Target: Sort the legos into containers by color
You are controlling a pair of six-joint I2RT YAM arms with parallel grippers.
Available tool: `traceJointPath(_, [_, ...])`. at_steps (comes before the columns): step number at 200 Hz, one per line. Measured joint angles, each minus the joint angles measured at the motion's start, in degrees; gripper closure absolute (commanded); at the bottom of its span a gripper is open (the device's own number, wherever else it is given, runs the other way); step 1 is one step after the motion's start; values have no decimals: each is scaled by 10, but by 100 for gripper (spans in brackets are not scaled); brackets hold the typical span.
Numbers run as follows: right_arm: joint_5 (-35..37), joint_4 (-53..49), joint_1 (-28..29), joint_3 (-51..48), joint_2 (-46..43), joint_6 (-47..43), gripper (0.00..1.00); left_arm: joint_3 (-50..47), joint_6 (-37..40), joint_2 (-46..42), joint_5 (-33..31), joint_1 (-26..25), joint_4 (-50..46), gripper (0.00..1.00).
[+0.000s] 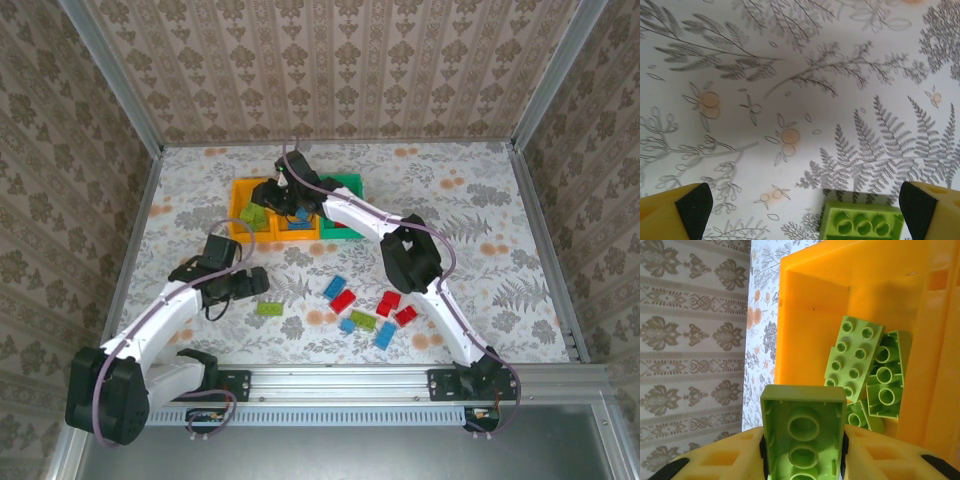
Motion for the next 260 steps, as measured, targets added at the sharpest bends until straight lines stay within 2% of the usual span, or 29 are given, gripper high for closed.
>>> traceJointPath(43, [-4,0,-2,28,11,15,30,-14,-19,0,0,-63,1,0])
traceJointPath(64, [-8,8,-2,29,11,15,24,-16,-27,0,0,-94,4,0])
traceJointPath(127, [-10,10,-2,-19,-26,10,20,-17,-47,35,-1,-156,12,0])
traceJointPath(189, [20,-7,-12,-139,-158,-24,19,8,-59,124,-25,-206,-5,2])
traceJointPath(225, [40,-6,-36,-224,-249,-43,17,36,-59,167,-36,-208,-29,9])
traceJointPath(260, [68,-14,-66,-317,-332,-66,16,55,-58,193,-46,-208,-50,26])
